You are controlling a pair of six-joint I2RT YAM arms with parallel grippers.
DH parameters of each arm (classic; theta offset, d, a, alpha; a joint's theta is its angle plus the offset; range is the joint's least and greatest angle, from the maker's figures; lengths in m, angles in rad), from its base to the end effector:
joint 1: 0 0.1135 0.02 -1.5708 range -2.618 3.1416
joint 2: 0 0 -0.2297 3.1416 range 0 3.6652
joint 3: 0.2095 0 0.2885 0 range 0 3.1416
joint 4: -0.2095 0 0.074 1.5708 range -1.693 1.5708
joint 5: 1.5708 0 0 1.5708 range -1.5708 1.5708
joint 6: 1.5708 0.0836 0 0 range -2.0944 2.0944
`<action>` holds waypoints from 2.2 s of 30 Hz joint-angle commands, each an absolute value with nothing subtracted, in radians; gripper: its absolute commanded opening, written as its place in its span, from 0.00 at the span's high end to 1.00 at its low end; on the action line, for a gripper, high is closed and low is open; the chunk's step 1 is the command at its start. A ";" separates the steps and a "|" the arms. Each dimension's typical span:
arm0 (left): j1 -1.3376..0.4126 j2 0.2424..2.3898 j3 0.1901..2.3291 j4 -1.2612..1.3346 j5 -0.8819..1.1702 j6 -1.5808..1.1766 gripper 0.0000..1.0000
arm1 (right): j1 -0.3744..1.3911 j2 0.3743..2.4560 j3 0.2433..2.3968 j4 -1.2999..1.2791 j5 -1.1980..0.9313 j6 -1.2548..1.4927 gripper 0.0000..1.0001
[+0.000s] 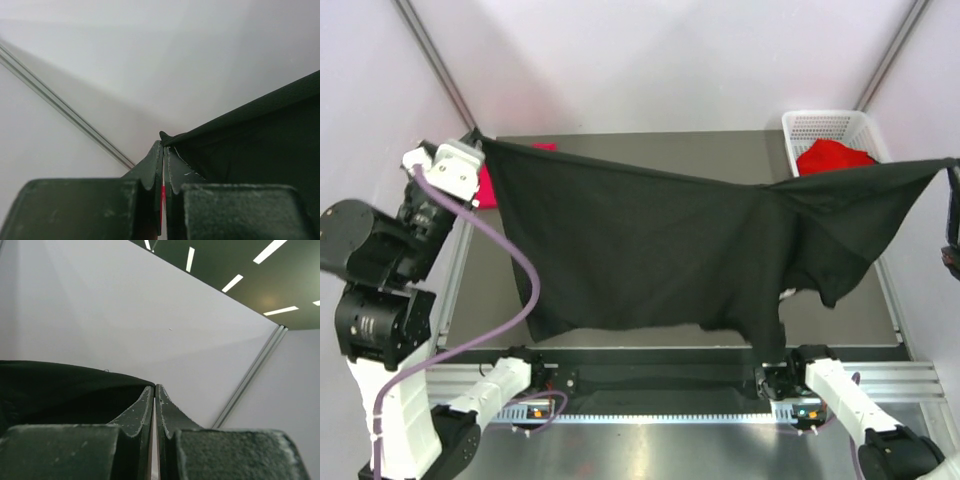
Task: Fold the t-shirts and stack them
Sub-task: Flatten the tshirt out
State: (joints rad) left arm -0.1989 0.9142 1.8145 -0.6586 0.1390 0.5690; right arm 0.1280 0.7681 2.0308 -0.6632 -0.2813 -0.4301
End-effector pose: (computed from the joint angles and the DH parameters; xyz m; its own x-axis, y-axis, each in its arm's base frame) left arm 0.1549 -0.0430 0.5914 0.3742 0.4689 -0.8001 0.1495 0.8209 0.5511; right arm 0.0075 0.0244 0.6473 0.6546 -0.3196 -0.6851 -0.0847 0.8695 -0.4866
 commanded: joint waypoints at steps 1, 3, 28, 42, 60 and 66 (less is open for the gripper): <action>-0.187 0.992 1.793 -0.672 0.101 0.609 1.00 | 0.115 0.861 1.961 -0.592 -0.245 -0.466 1.00; -0.189 1.006 1.683 -0.652 0.081 0.633 1.00 | 0.115 0.856 1.812 -0.548 -0.241 -0.489 1.00; -0.163 1.945 1.519 -0.350 0.012 0.669 1.00 | 0.117 1.644 1.348 -0.126 -0.130 -0.755 1.00; -0.153 2.189 1.819 -0.261 -0.161 0.595 1.00 | 0.126 2.173 1.969 -0.126 -0.052 -0.719 1.00; -0.147 2.373 1.948 -0.095 -0.239 0.680 1.00 | 0.149 2.347 2.108 -0.008 -0.006 -0.773 1.00; -0.144 2.399 2.014 -0.080 -0.285 0.701 1.00 | 0.144 2.385 2.181 -0.059 0.012 -0.765 1.00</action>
